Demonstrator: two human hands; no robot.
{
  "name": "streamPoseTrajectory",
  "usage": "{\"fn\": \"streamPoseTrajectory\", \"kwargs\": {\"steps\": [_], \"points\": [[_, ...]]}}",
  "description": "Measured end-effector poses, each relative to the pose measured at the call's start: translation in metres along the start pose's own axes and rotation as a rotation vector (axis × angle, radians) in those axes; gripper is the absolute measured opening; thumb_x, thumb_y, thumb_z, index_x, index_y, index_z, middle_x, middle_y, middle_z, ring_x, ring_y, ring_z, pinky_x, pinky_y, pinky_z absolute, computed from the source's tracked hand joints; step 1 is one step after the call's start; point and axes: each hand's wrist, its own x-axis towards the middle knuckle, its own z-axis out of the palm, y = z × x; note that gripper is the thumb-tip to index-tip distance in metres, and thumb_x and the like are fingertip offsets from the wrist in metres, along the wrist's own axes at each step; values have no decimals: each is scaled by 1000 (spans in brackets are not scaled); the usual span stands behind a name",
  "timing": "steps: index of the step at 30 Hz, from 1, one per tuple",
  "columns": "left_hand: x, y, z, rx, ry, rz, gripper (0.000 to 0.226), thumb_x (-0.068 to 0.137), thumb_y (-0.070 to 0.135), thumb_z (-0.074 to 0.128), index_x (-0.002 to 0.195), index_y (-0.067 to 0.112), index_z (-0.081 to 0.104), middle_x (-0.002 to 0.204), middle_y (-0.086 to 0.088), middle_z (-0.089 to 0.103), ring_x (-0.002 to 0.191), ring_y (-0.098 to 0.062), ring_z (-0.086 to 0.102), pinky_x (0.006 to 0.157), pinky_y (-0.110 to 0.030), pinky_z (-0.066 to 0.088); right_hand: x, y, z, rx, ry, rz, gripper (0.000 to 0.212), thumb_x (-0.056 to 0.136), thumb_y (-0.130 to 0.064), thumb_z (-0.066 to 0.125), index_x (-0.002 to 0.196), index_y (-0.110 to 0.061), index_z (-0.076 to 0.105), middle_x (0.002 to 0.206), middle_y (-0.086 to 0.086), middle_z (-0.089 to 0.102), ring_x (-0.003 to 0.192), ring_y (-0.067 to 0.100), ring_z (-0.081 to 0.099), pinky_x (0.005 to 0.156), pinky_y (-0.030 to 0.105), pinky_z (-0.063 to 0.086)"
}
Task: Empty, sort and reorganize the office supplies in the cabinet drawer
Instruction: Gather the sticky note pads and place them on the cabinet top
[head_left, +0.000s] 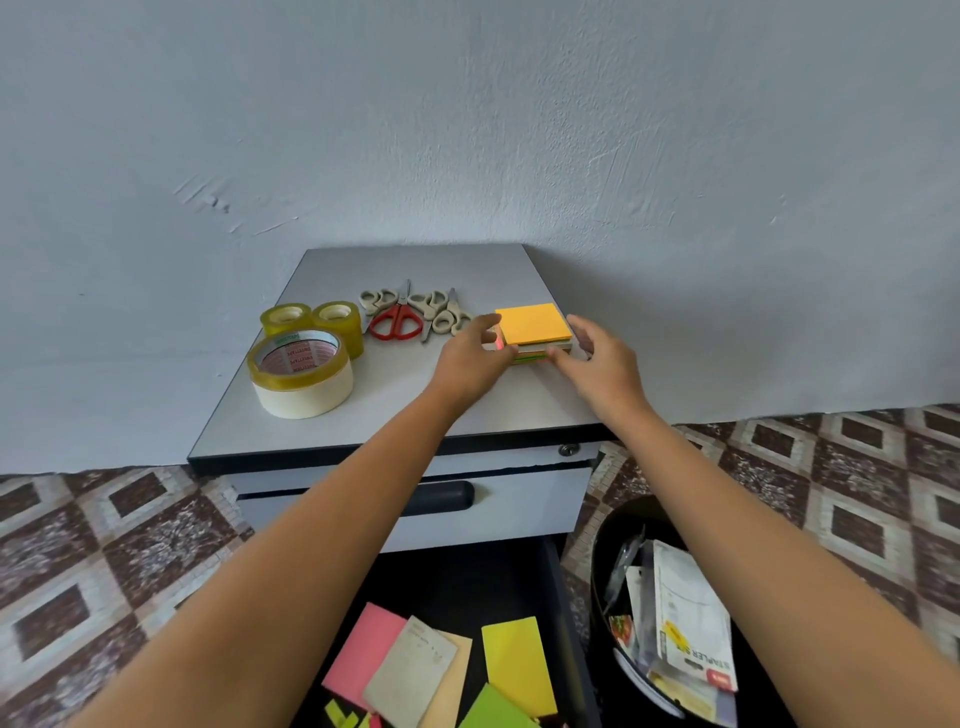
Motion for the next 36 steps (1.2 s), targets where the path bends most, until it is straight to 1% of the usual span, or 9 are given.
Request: {"fn": "streamPoseTrajectory", "kwargs": {"steps": [5, 8, 11, 14, 19, 21, 26, 30, 36], "points": [[-40, 5, -17, -3, 13, 66, 44, 91, 22, 58, 134, 18, 48, 130, -5, 54, 96, -8, 55, 81, -18, 40, -31, -11, -7, -10, -10, -40, 44, 87, -27, 66, 128, -17, 56, 132, 4, 54, 124, 17, 48, 100, 26, 37], [-71, 1, -25, 55, -12, 138, 39, 94, 22, 54, 133, 20, 50, 129, -1, 54, 99, -6, 54, 72, -14, 46, -58, -19, -7, -24, -38, -87, 42, 88, -27, 64, 128, -19, 56, 133, 1, 53, 124, 14, 46, 98, 20, 33], [-104, -12, -32, 69, 20, 201, 35, 94, 20, 54, 128, 18, 54, 126, 0, 55, 104, -7, 55, 84, -10, 44, -87, -25, -3, -27, -53, -129, 42, 88, -27, 65, 128, -17, 57, 132, 2, 53, 122, 13, 47, 95, 13, 30], [-134, -31, -38, 115, 57, 248, 31, 92, 15, 56, 123, 14, 59, 116, 1, 58, 100, -6, 56, 86, -4, 40, -116, -27, 0, -30, -56, -192, 40, 87, -23, 66, 125, -13, 59, 127, 4, 55, 118, 10, 48, 93, 6, 27], [-185, -81, -43, 203, 16, 220, 29, 91, 13, 59, 119, 12, 62, 109, -1, 60, 96, -7, 56, 89, -11, 43, -171, -17, 18, -3, -119, -206, 37, 87, -21, 66, 122, -11, 60, 119, 1, 54, 108, 4, 45, 88, -7, 23], [-202, -101, -40, 209, -17, 166, 29, 91, 14, 59, 120, 12, 61, 111, -3, 60, 99, -10, 58, 91, -19, 45, -191, -10, 27, 5, -143, -187, 37, 87, -21, 66, 122, -11, 61, 118, 3, 55, 108, 6, 46, 89, -5, 24], [-237, -154, -30, 271, -111, -5, 30, 91, 17, 58, 121, 15, 61, 113, 0, 59, 97, -5, 53, 82, -7, 36, -237, 19, 59, -30, -347, -57, 36, 88, -24, 65, 123, -16, 60, 123, 2, 54, 118, 14, 49, 96, 15, 30], [-254, -186, -18, 300, -190, -132, 32, 92, 21, 55, 124, 15, 59, 121, 0, 58, 102, -7, 53, 88, -17, 39, -258, 47, 81, -106, -484, 45, 39, 88, -26, 64, 126, -17, 58, 127, 3, 52, 121, 16, 47, 97, 18, 30], [-261, -220, 6, 344, -257, -273, 35, 93, 22, 53, 128, 14, 56, 127, -5, 55, 109, -16, 54, 90, -22, 40, -277, 89, 105, -266, -667, 170, 47, 89, -30, 63, 133, -18, 51, 134, 6, 48, 127, 20, 42, 102, 26, 33]]}}
